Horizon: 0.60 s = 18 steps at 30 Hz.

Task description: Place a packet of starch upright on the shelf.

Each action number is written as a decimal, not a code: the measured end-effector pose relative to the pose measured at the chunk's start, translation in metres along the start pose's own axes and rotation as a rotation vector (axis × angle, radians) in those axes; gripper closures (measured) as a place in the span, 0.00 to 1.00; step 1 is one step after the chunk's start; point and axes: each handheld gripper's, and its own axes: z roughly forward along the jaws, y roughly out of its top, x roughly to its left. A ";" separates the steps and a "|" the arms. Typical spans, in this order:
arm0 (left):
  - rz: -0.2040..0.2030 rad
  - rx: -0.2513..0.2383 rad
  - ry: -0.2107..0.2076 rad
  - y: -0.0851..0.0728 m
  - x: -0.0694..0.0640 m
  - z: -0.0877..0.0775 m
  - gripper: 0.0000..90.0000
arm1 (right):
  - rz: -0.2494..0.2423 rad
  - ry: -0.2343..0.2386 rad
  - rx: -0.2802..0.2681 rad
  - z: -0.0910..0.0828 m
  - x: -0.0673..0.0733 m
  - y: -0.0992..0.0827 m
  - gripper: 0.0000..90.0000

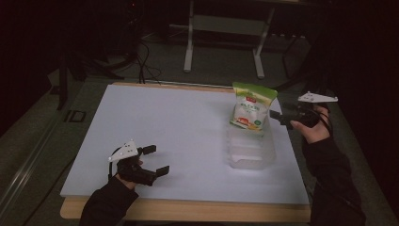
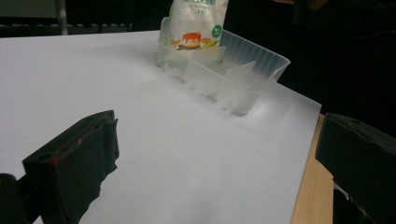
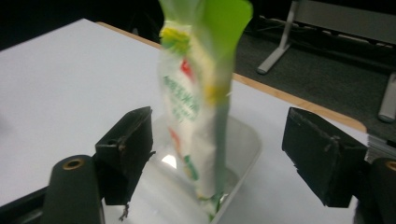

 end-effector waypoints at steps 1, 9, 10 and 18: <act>0.000 0.000 0.000 0.000 0.000 0.000 0.00 | 0.000 0.007 0.000 -0.004 0.005 -0.005 0.26; -0.002 -0.002 -0.001 0.000 -0.001 0.000 0.00 | 0.024 0.044 -0.053 -0.011 0.033 -0.019 0.24; 0.000 0.001 0.000 0.000 -0.001 0.001 0.00 | 0.026 0.047 -0.062 -0.011 0.037 -0.021 0.24; 0.006 0.003 -0.001 0.000 -0.002 0.000 0.00 | 0.002 0.103 -0.119 -0.013 0.083 -0.021 0.19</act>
